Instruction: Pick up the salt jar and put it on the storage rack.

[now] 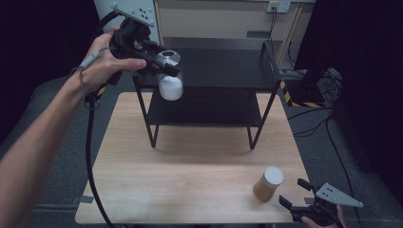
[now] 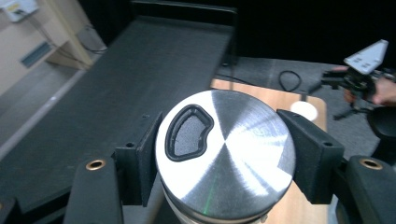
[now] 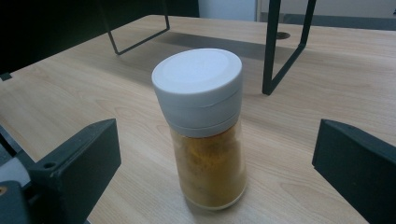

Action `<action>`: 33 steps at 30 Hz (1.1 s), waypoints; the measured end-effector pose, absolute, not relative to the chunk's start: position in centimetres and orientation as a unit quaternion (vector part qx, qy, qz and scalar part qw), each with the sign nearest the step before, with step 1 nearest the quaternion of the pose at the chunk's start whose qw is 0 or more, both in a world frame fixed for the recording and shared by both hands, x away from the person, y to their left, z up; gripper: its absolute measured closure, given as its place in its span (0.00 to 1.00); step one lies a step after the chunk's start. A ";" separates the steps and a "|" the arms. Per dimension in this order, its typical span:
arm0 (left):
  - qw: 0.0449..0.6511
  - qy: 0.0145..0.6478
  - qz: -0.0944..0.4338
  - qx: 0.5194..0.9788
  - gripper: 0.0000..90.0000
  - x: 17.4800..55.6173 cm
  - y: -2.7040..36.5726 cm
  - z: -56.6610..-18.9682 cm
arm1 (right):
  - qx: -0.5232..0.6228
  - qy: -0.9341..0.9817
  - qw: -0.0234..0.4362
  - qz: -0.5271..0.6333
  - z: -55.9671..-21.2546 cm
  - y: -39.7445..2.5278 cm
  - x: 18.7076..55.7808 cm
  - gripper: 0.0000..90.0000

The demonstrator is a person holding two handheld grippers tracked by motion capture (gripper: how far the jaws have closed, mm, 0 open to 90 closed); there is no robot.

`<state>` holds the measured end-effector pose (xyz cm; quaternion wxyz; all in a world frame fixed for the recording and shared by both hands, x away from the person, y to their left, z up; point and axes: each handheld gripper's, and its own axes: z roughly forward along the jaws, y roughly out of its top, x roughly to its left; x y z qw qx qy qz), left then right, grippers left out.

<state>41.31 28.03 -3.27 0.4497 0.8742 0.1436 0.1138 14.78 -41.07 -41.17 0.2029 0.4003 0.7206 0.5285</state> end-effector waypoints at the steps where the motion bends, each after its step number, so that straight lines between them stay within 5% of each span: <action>1: 0.453 0.151 0.115 0.871 0.37 41.6 28.1 -3.2 | 0.399 0.721 0.203 0.529 -41.2 -41.1 14.8 0.02; 18: 0.424 0.323 0.183 0.826 0.37 46.8 26.7 -4.5 | 0.397 0.720 0.205 0.531 -41.2 -41.2 14.6 0.02; 33: 0.421 0.338 0.180 0.822 0.37 48.3 26.7 -5.9 | 0.400 0.717 0.205 0.533 -41.2 -41.1 14.6 0.02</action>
